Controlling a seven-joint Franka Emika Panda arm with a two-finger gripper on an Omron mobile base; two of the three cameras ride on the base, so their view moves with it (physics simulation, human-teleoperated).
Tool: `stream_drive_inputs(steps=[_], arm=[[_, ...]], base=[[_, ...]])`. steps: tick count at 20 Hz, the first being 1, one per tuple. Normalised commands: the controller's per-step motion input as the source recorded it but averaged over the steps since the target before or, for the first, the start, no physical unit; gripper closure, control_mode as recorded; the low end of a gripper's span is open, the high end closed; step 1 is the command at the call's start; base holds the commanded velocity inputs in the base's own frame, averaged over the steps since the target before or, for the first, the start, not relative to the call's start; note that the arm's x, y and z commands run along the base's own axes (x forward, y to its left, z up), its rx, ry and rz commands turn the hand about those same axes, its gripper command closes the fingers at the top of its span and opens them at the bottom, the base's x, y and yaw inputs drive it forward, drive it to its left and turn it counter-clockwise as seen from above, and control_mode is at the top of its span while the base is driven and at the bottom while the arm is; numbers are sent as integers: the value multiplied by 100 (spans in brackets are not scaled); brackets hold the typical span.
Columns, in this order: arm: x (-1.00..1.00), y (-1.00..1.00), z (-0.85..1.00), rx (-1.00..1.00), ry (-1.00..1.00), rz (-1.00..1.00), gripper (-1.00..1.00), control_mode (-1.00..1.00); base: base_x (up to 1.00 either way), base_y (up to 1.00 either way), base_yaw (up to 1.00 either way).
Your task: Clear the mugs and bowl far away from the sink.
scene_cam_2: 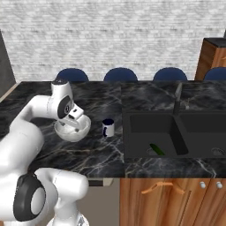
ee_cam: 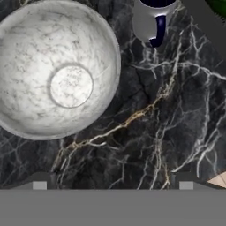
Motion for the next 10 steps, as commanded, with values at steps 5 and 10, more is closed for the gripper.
stream_drive_inputs(steps=[5, 10], arm=[[33, 0, -24, 0, 0, 0, -100, -100], [35, 0, -31, 0, 0, 0, -100, -100]], base=[[0, 0, 0], [0, 0, 0]])
